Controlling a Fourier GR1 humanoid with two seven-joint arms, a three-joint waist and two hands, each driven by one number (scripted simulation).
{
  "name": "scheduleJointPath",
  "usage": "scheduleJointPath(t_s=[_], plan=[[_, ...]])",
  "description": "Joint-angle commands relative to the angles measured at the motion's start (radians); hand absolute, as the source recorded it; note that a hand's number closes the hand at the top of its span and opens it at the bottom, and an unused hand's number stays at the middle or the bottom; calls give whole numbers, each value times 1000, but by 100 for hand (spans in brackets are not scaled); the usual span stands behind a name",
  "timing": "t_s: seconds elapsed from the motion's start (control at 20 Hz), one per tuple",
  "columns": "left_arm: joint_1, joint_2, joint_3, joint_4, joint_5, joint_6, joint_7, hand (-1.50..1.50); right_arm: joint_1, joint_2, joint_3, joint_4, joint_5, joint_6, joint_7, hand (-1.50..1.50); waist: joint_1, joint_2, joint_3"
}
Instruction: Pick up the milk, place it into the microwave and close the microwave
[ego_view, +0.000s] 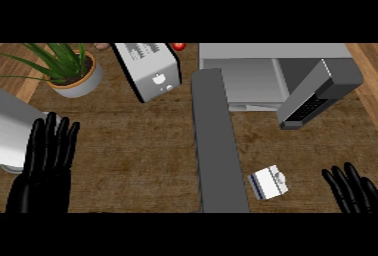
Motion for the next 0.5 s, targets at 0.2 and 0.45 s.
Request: scheduleJointPath(t_s=[0.2,0.45], plan=[[144,11,-35,36,20,-55,-157,-150,122,18,8,124,88,61,-164,-150,5,2,0],[272,-8,-134,-1,-13,-47,-224,-150,61,24,-47,220,34,80,-193,-150,11,2,0]])
